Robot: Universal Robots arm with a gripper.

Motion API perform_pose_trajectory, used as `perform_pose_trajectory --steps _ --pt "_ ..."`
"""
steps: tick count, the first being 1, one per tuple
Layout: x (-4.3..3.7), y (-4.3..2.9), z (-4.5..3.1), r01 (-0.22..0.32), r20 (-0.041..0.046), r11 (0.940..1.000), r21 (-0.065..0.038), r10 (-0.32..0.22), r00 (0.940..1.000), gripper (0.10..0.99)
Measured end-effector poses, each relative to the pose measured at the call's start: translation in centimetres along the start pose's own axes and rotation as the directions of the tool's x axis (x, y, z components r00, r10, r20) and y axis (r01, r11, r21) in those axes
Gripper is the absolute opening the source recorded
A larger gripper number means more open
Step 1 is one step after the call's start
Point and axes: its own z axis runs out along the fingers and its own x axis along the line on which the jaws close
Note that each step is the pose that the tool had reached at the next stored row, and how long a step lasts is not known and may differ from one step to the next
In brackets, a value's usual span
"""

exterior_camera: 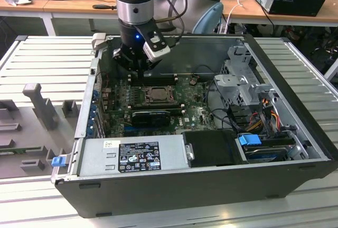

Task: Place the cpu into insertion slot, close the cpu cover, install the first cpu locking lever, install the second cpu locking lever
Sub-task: 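Install the first cpu locking lever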

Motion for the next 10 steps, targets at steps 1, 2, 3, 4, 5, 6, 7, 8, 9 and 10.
perform_pose_trajectory --steps 1,2,3,4,5,6,7,8,9,10 --pt "0.43 0.01 0.01 0.0 0.0 1.0 0.0 0.0 1.0 0.106" --pt "0.84 0.02 0.02 0.0 0.0001 1.0 0.0 0.0 1.0 0.106" --pt "1.12 0.03 0.03 0.0 0.0 1.0 0.0 0.0 1.0 0.106" --pt "1.44 0.07 0.06 0.0 0.0 1.0 0.0 0.0 1.0 0.106" --pt "1.6 0.14 0.08 0.0 0.0002 1.0 -0.001 0.0 1.0 0.106" --pt "1.72 0.25 0.09 0.0 0.0001 1.0 0.0 0.0 1.0 0.106" --pt "1.8 0.43 0.13 0.0 0.0 1.0 0.0 0.0 1.0 0.106" --pt "1.92 0.78 0.2 0.0 0.0 1.0 0.0 0.0 1.0 0.106" --pt "2.0 1.09 0.27 0.0 0.0 1.0 -0.001 0.0 1.0 0.106" --pt "2.03 1.26 0.32 0.0 0.0001 1.0 -0.001 0.0 1.0 0.106"
